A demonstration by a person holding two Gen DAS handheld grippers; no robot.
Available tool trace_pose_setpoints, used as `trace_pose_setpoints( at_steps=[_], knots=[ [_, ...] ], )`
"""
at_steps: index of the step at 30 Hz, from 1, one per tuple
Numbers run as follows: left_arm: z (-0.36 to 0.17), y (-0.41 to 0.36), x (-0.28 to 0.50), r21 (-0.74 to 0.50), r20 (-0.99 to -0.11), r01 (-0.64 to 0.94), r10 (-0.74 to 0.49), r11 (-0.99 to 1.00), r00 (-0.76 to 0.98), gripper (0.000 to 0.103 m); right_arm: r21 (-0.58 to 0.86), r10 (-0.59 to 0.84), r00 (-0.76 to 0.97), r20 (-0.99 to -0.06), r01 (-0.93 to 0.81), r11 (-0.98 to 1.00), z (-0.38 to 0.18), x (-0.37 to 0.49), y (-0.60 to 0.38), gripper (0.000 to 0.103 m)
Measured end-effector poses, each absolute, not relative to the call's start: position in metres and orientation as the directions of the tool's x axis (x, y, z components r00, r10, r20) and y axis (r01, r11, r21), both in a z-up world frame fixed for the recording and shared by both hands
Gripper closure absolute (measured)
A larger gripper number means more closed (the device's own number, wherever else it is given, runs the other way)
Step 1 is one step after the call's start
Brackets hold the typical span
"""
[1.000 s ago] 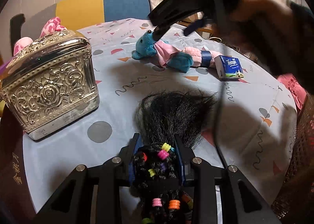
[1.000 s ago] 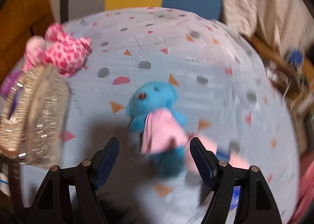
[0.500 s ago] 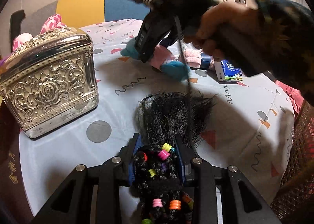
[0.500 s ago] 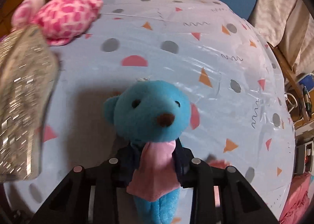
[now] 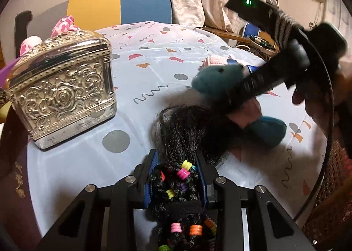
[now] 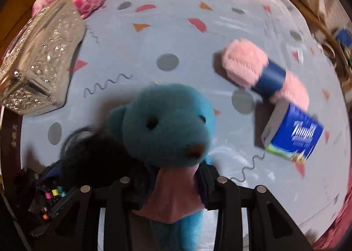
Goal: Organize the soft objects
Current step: 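Lift the hair piece with the left gripper while the right gripper lifts the teddy bear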
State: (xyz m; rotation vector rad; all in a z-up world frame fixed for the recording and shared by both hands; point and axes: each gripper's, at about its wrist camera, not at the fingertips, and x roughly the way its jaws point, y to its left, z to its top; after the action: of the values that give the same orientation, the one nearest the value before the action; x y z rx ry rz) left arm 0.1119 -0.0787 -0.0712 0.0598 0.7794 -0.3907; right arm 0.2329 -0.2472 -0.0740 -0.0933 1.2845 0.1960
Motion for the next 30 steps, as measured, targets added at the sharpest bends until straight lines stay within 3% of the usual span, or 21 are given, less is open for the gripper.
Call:
trace_pose_setpoints(
  at_steps=[7, 16, 30],
  knots=[
    [-0.071, -0.073, 0.098, -0.052, -0.706, 0.346, -0.280, 0.937, 0.650, 0.070, -0.007, 0.067, 0.313, -0.947, -0.230, 0.973, -0.079, 0.231, -0.238, 0.058],
    [-0.063, -0.067, 0.083, -0.064, -0.720, 0.288, -0.244, 0.955, 0.650, 0.073, -0.072, 0.040, 0.367, -0.929, -0.288, 0.955, -0.082, 0.223, -0.225, 0.056],
    [0.009, -0.044, 0.054, -0.134, -0.622, 0.247, -0.275, 0.960, 0.733, 0.073, -0.105, 0.029, 0.400, -0.916, -0.310, 0.945, -0.083, 0.227, -0.212, 0.057]
  ],
)
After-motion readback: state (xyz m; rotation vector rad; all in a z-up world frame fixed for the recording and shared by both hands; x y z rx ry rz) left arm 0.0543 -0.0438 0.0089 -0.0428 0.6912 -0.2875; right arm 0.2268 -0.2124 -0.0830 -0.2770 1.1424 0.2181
